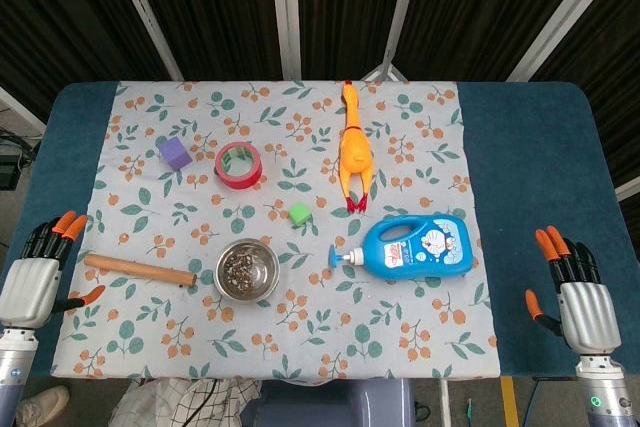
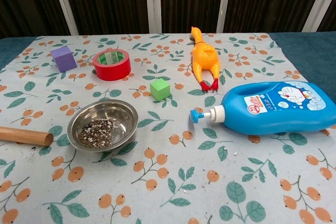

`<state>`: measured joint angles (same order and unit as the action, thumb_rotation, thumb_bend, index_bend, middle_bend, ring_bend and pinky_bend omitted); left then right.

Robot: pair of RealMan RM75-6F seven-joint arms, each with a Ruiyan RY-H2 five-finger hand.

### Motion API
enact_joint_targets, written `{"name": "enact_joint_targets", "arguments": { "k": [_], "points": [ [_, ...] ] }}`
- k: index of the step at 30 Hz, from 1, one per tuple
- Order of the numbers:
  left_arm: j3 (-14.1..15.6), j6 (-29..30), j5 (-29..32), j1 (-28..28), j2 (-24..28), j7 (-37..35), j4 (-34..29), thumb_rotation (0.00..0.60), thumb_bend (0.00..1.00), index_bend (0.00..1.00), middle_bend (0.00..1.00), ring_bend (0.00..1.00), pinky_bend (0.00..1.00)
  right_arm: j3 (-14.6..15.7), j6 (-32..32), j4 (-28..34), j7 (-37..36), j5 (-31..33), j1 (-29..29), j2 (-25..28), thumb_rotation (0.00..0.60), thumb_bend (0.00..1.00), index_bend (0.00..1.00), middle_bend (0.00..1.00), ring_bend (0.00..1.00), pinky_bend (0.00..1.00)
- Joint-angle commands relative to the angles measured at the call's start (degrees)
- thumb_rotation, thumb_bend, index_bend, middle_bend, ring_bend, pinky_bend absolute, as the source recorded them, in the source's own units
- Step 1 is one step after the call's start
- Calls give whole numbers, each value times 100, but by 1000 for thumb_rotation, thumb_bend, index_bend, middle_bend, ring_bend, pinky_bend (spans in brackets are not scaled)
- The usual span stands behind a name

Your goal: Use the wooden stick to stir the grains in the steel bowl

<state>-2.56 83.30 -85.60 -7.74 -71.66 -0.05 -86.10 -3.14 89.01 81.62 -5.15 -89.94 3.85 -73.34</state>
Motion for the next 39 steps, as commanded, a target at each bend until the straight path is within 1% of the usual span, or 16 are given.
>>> {"name": "enact_joint_targets", "arguments": {
  "k": [1,14,16,18,21,23,27,30,32,36,39],
  "points": [
    [0,-11,8,-2,5,2,-8,600,185,0,0,0,0,2,2,-3,3,-3,-1,-2,600,448,0,0,0,0],
    [53,-156,23,-42,34,103,-26,600,185,3,0,0,0,-1,16,1,15,8,-11,-2,600,448,0,0,0,0],
    [75,-272,52,-80,52,165,-31,600,185,18,0,0,0,-1,-7,3,40,11,1,-9,600,448,0,0,0,0],
    [101,-403,68,-131,70,249,-29,600,185,53,10,0,0,-3,-15,9,55,14,6,-14,600,448,0,0,0,0],
    [164,-706,99,-255,103,479,-34,600,185,108,52,0,0,-6,-37,29,64,29,13,-20,600,448,0,0,0,0],
    [250,-1136,169,-429,142,922,-70,600,185,138,77,0,0,3,-103,28,31,49,32,-11,600,449,0,0,0,0],
    [238,-1488,345,-616,109,1491,-185,600,186,209,163,0,0,-2,-78,40,-21,44,25,10,600,448,0,0,0,0],
    [199,-1652,423,-759,-22,1866,-163,600,193,257,256,3,0,8,-82,46,-3,25,30,7,600,449,0,0,0,0],
    [171,-1719,463,-829,-113,2002,-149,600,198,273,291,7,0,15,-92,50,11,18,35,3,600,448,0,0,0,0],
    [102,-1852,570,-974,-311,2207,-135,600,250,300,321,8,0,10,-96,59,7,36,33,4,600,448,0,0,0,0],
    [78,-1940,604,-1062,-405,2299,-124,600,267,317,340,8,0,5,-110,65,-18,61,31,10,600,449,0,0,0,0]
  ]
}}
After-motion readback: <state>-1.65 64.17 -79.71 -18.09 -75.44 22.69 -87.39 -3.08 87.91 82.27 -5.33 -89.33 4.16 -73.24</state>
